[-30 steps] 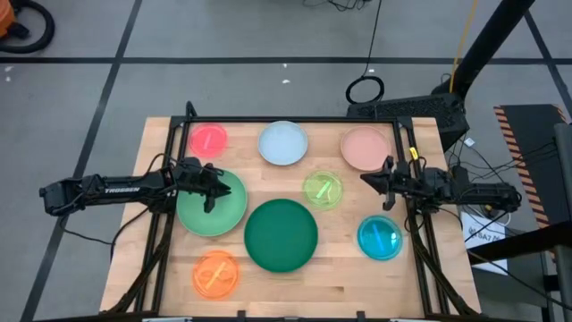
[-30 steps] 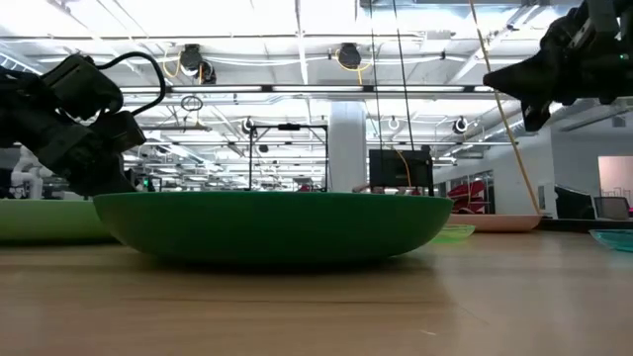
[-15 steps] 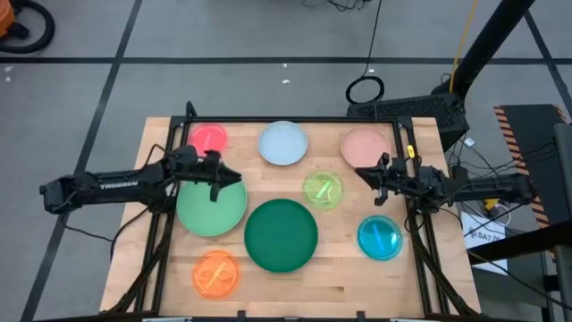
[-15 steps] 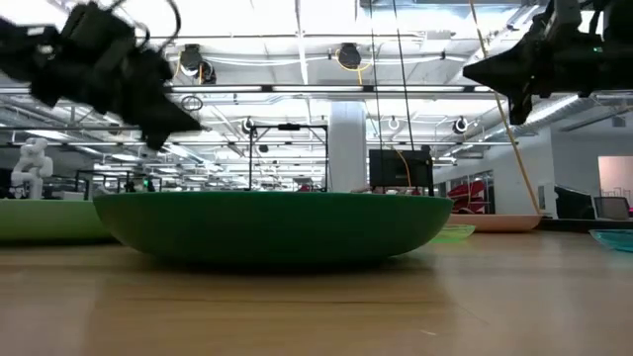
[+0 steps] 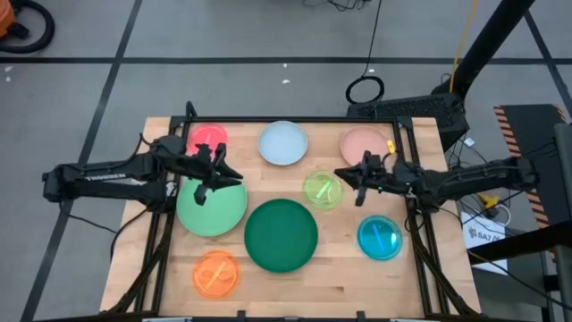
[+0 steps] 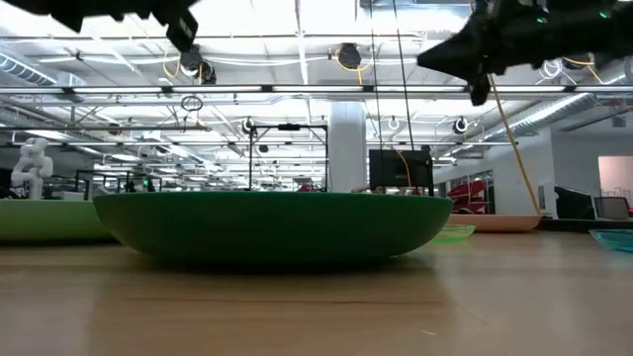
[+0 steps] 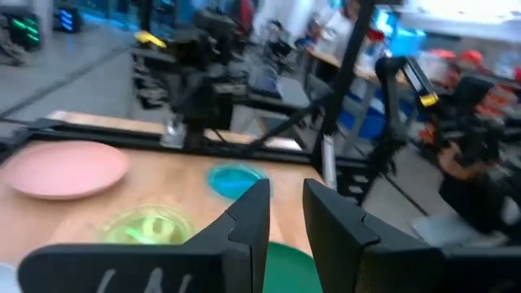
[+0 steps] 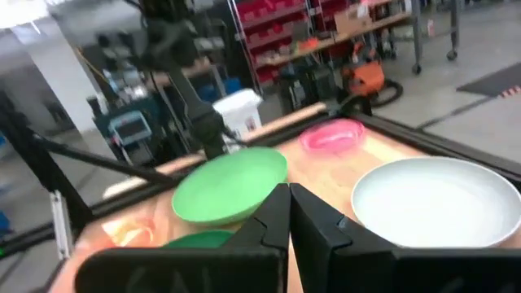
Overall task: Stack plastic plates
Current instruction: Stack the darkgreen plate on top of the light green plate
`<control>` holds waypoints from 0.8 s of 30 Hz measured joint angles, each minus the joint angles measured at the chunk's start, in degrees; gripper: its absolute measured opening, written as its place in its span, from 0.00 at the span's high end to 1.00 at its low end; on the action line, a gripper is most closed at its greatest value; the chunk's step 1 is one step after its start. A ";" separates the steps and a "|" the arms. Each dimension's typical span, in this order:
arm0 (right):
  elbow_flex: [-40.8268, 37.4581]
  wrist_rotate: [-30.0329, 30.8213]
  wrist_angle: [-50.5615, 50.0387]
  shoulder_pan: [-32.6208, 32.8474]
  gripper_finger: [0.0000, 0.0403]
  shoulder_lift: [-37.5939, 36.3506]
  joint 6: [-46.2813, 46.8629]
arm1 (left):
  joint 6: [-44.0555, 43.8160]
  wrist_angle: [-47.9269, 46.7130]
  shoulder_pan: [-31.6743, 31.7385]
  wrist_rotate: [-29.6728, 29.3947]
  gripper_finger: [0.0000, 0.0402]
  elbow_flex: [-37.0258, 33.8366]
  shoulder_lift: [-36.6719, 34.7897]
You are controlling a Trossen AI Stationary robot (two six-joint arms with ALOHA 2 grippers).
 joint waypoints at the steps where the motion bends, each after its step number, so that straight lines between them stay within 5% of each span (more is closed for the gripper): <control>1: 2.07 0.00 -2.20 0.19 0.99 1.74 -0.09 | 1.26 -2.21 -0.64 0.14 0.79 1.37 0.02; 11: 21.31 0.00 -16.08 3.47 0.99 19.36 -5.16 | 2.06 -4.57 -7.01 -2.20 0.79 5.54 -0.13; 24: 33.46 -0.04 -23.98 7.80 0.99 34.49 -1.40 | 8.31 -10.52 -12.39 -16.87 0.79 5.57 -6.67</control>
